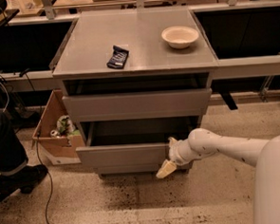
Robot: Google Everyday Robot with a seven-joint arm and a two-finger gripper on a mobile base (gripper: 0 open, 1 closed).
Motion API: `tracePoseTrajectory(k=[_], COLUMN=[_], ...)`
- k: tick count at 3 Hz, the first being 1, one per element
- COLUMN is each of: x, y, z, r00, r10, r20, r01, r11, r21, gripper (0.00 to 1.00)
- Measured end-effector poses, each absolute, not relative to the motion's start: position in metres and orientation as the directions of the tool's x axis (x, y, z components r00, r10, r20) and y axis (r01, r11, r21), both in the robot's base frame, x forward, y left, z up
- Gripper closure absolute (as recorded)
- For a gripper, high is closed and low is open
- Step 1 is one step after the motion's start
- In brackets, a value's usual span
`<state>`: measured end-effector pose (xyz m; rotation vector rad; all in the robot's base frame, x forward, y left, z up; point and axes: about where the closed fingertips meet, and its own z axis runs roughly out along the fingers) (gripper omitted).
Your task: Open middle drawer
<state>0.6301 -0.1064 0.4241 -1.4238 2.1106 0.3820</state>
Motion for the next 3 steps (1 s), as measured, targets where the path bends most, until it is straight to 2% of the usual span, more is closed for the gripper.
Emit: tracePoseTrajectory(k=[3], x=[0.627], y=[-0.107], z=[0.441], r00=[-0.28], r10=[-0.759], r20=[-0.588], r01=[-0.919], r11=[0.389], r21=[-0.065], gripper=[0.85])
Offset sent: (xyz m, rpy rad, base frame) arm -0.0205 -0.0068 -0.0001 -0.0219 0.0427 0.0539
